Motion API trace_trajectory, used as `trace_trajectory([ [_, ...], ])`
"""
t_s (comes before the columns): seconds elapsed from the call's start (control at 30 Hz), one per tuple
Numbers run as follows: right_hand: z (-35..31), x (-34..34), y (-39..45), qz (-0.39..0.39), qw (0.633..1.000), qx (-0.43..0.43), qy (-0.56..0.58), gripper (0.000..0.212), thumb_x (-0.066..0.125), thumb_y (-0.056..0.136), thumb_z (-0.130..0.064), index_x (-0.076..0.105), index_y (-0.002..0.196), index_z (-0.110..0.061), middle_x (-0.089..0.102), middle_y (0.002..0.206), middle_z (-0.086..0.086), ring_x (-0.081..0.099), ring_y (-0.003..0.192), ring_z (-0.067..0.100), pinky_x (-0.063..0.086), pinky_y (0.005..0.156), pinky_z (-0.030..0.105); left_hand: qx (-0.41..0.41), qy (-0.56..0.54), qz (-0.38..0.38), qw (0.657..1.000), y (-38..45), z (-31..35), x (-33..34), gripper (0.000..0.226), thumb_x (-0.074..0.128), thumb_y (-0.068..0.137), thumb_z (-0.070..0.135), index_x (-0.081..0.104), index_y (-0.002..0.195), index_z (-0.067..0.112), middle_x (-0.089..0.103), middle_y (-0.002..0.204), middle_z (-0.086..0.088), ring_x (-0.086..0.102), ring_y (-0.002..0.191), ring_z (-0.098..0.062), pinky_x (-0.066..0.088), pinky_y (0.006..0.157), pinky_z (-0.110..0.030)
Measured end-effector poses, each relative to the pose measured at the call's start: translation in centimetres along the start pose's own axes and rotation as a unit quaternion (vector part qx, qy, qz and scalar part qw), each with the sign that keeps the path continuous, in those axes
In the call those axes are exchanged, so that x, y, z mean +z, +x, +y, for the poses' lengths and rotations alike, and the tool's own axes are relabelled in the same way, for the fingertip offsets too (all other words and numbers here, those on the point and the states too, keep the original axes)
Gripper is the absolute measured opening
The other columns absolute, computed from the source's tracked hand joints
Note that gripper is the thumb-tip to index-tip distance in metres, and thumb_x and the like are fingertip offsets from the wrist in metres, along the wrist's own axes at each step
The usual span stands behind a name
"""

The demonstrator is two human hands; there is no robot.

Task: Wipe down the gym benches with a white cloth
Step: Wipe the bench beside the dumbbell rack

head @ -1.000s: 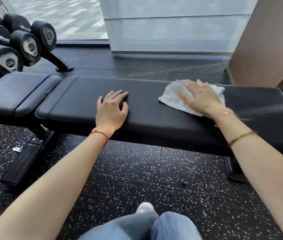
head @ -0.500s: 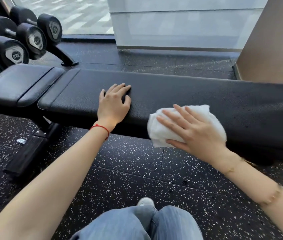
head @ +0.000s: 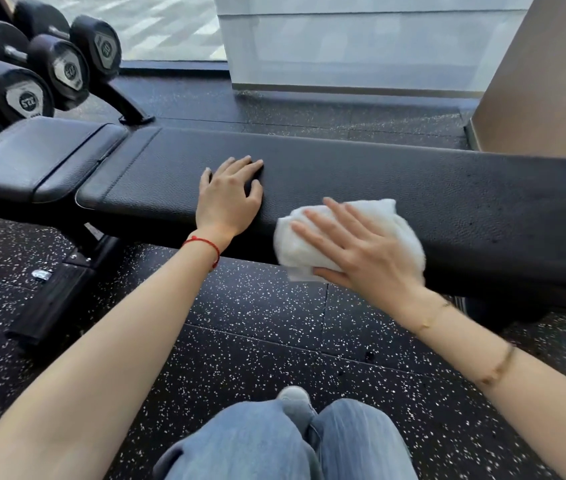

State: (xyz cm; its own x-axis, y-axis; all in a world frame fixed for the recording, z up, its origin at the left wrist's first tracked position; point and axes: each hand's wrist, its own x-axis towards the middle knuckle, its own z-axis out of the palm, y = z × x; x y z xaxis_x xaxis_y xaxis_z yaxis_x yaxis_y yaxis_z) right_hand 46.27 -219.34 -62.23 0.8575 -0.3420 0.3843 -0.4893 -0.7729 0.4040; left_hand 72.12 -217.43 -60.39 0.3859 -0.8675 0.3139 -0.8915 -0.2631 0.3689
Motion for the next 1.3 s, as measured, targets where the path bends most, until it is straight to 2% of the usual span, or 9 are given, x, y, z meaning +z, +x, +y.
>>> trace_trajectory([
  [0.23,0.2,0.2,-2.2,0.017,1.0,-0.001,-0.024,0.064,0.055,0.1,-0.044,0.03,0.155,-0.021,0.039,0.157,0.004,0.038,0.144,0.027,0.036,0.116,0.042,0.007,0.009,-0.001,1.0,0.0,-0.3,-0.2,0.042,0.045,0.098,0.035,0.051,0.139,0.036,0.044,0.152,0.01,0.032,0.145,-0.012,0.016,0.122,-0.045],
  [0.37,4.0,-1.1,-6.9,0.01,0.993,0.103,0.062,0.063,0.049,0.1,-0.054,0.036,0.153,-0.022,0.045,0.153,0.003,0.042,0.142,0.027,0.041,0.112,0.047,0.0,0.008,-0.002,1.0,-0.1,-0.1,0.0,0.042,0.043,0.098,0.034,0.05,0.14,0.036,0.042,0.153,0.01,0.03,0.146,-0.012,0.014,0.123,-0.046],
  [0.57,6.7,-0.8,0.3,-0.119,0.915,0.293,0.25,0.063,0.026,0.101,-0.058,0.039,0.151,-0.021,0.036,0.159,-0.002,0.026,0.149,0.026,0.013,0.123,0.039,-0.004,0.011,-0.024,1.0,0.1,0.2,-0.2,0.044,0.042,0.099,0.029,0.047,0.143,0.033,0.039,0.155,0.007,0.027,0.148,-0.014,0.012,0.123,-0.048],
  [0.7,5.3,0.5,7.2,-0.201,0.91,0.272,0.242,0.059,0.024,0.105,-0.049,0.022,0.157,-0.02,0.018,0.165,-0.002,0.011,0.153,0.025,0.001,0.124,0.04,-0.048,-0.032,-0.034,0.998,0.2,1.9,-0.8,0.045,0.043,0.097,0.023,0.05,0.141,0.027,0.041,0.154,0.003,0.028,0.147,-0.017,0.014,0.122,-0.051],
  [0.9,5.0,-1.6,-0.2,-0.154,0.933,0.228,0.232,0.068,0.01,0.099,-0.056,0.033,0.153,-0.022,0.033,0.16,-0.001,0.024,0.149,0.026,0.011,0.122,0.038,-0.017,-0.056,-0.019,0.998,-0.1,6.6,0.3,0.047,0.042,0.098,0.019,0.046,0.144,0.021,0.04,0.154,-0.002,0.031,0.146,-0.019,0.016,0.122,-0.05],
  [1.0,10.8,-0.3,-3.2,-0.168,0.907,0.332,0.196,0.06,0.022,0.104,-0.046,0.038,0.151,-0.012,0.039,0.156,0.011,0.031,0.144,0.035,0.014,0.117,0.041,0.003,-0.039,-0.042,0.998,-0.3,8.6,1.3,0.047,0.041,0.099,0.024,0.043,0.146,0.022,0.038,0.156,-0.002,0.027,0.147,-0.02,0.015,0.122,-0.05],
  [1.1,15.4,1.5,-0.8,-0.19,0.858,0.434,0.196,0.057,0.023,0.106,-0.046,0.032,0.153,-0.015,0.03,0.161,0.005,0.022,0.149,0.03,0.01,0.122,0.044,0.003,-0.041,-0.044,0.998,-0.5,10.1,2.2,0.047,0.042,0.099,0.029,0.043,0.146,0.023,0.037,0.156,-0.002,0.025,0.148,-0.021,0.012,0.123,-0.05],
  [1.2,14.7,2.6,3.3,-0.195,0.877,0.384,0.214,0.058,0.021,0.106,-0.047,0.033,0.153,-0.015,0.032,0.16,0.005,0.025,0.147,0.029,0.012,0.121,0.045,0.003,-0.023,-0.048,0.999,-0.7,11.0,2.9,0.047,0.041,0.099,0.031,0.042,0.146,0.024,0.035,0.157,-0.001,0.023,0.148,-0.021,0.01,0.123,-0.05],
  [1.3,11.9,1.6,2.7,-0.201,0.896,0.307,0.25,0.058,0.018,0.106,-0.048,0.023,0.157,-0.022,0.021,0.164,-0.004,0.011,0.153,0.023,0.002,0.125,0.041,0.002,-0.015,-0.053,0.998,-0.8,11.6,3.1,0.047,0.039,0.1,0.031,0.041,0.147,0.024,0.035,0.157,-0.001,0.022,0.149,-0.021,0.008,0.123,-0.05],
])
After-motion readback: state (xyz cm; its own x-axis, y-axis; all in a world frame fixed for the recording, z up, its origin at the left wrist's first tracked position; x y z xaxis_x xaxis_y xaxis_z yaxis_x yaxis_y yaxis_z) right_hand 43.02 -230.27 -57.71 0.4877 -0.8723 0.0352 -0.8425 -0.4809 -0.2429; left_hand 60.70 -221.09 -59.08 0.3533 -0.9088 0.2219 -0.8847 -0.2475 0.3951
